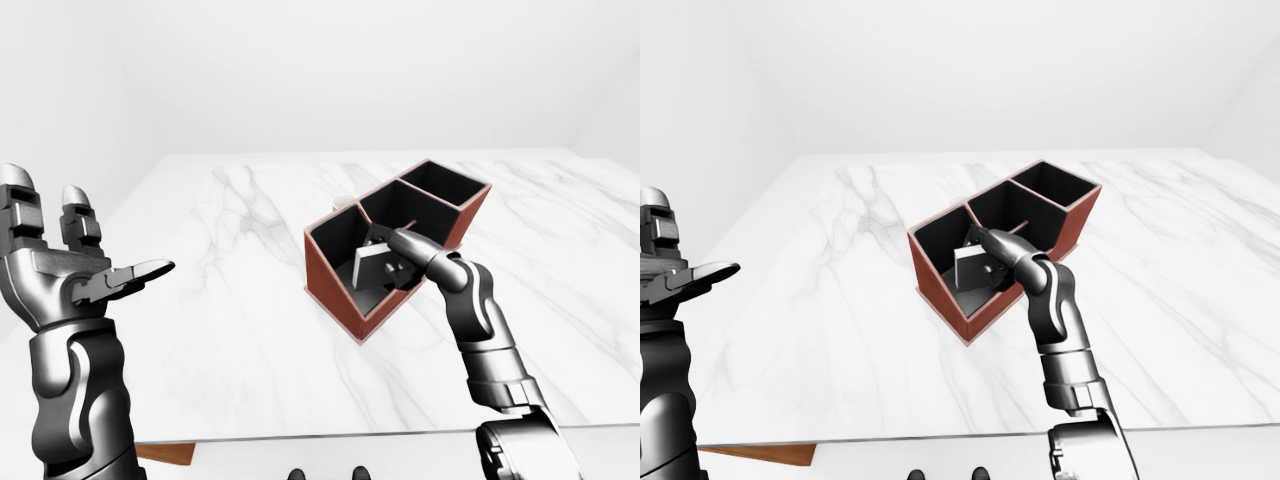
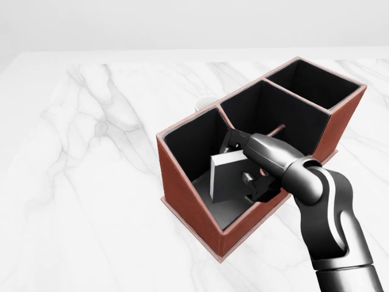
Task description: Pick up the book and place it in the left compartment of the caddy.
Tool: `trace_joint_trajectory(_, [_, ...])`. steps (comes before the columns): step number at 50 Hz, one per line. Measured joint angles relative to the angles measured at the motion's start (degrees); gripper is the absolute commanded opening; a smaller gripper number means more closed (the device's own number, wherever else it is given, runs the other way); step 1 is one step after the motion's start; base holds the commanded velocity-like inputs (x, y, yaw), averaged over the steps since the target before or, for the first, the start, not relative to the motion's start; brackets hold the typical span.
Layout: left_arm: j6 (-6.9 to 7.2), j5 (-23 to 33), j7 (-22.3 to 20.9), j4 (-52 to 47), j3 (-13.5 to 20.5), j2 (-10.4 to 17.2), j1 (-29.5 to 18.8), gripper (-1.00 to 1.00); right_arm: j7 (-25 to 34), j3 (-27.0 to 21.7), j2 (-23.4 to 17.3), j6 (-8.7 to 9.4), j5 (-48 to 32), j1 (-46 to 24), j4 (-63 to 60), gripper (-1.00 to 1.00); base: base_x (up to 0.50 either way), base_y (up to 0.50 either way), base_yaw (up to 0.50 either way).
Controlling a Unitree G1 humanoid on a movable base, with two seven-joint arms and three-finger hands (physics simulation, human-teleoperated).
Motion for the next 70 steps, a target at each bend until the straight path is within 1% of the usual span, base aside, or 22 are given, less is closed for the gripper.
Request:
trace_joint_trajectory(20, [0.0, 0.0, -0.02, -0.09, -0.03, -0.05, 0.07, 1.0, -1.02, 0.23, 1.11, 0.0, -1.0, 0.65, 1.28, -1.0, 0.0, 0.0, 0.0])
trace_joint_trajectory(49, [0.0, 0.0, -0.02, -0.42, -0.07, -0.13, 0.13, 1.0, -7.89, 0.16, 1.7, 0.0, -2.91, 0.59, 1.99, -1.0, 0.0, 0.0, 0.0])
trace_joint_trajectory(70, [0.0, 0.02, -0.13, -0.28, -0.01, -0.15, 0.15, 1.0, -12.2, 0.66, 2.43, 0.0, -2.76, 1.35, 5.9, -1.0, 0.0, 0.0, 0.0])
